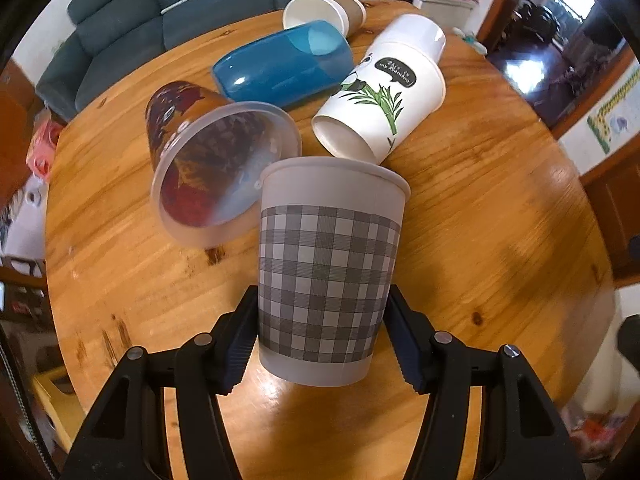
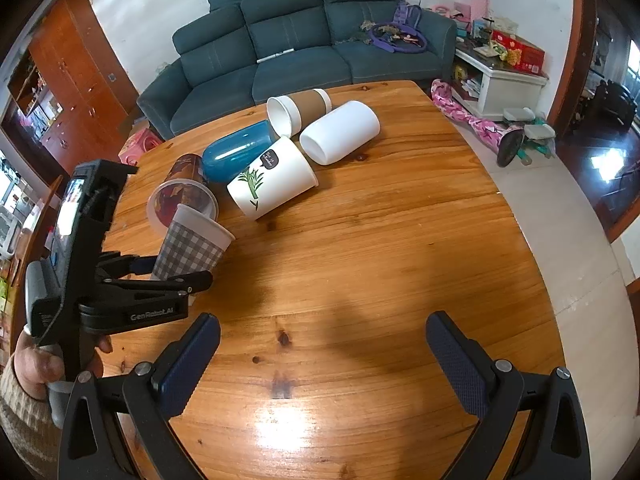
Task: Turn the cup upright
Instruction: 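Close the left gripper around the checkered cup's body and lift it, then rotate the held checkered cup upright with the left gripper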
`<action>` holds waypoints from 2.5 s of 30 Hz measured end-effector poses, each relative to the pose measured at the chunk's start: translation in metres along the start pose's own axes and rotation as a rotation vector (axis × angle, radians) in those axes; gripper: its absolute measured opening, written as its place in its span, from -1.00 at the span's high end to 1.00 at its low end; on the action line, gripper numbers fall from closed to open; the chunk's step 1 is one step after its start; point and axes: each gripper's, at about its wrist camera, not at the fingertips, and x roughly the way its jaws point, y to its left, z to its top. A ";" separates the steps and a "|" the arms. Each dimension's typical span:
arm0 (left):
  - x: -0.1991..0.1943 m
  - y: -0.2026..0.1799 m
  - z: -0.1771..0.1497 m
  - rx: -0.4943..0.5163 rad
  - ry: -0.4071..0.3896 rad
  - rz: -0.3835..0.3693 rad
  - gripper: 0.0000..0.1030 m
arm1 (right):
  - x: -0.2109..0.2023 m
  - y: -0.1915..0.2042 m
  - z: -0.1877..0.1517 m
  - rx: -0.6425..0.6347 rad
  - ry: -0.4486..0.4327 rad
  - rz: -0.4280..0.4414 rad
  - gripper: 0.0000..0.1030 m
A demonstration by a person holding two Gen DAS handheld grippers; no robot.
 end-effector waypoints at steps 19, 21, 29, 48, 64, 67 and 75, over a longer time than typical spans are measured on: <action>-0.037 -0.023 -0.073 -0.339 0.020 -0.144 -0.25 | 0.001 -0.015 -0.011 0.045 0.104 0.110 -0.92; -0.037 -0.032 -0.075 -0.351 0.015 -0.148 -0.25 | -0.001 -0.015 -0.014 0.038 0.108 0.114 -0.92; -0.038 -0.053 -0.093 -0.369 -0.009 -0.126 -0.25 | -0.008 -0.009 -0.027 -0.003 0.120 0.114 -0.91; -0.020 -0.069 -0.102 -0.407 -0.013 -0.128 -0.25 | -0.011 -0.007 -0.043 -0.016 0.129 0.055 -0.91; -0.010 -0.074 -0.105 -0.421 0.010 -0.134 -0.26 | -0.011 -0.004 -0.046 -0.028 0.136 0.056 -0.91; -0.010 -0.076 -0.105 -0.413 0.009 -0.128 -0.26 | -0.011 -0.004 -0.047 -0.029 0.137 0.057 -0.91; -0.012 -0.078 -0.107 -0.418 0.006 -0.108 -0.27 | -0.012 -0.004 -0.047 -0.030 0.135 0.061 -0.91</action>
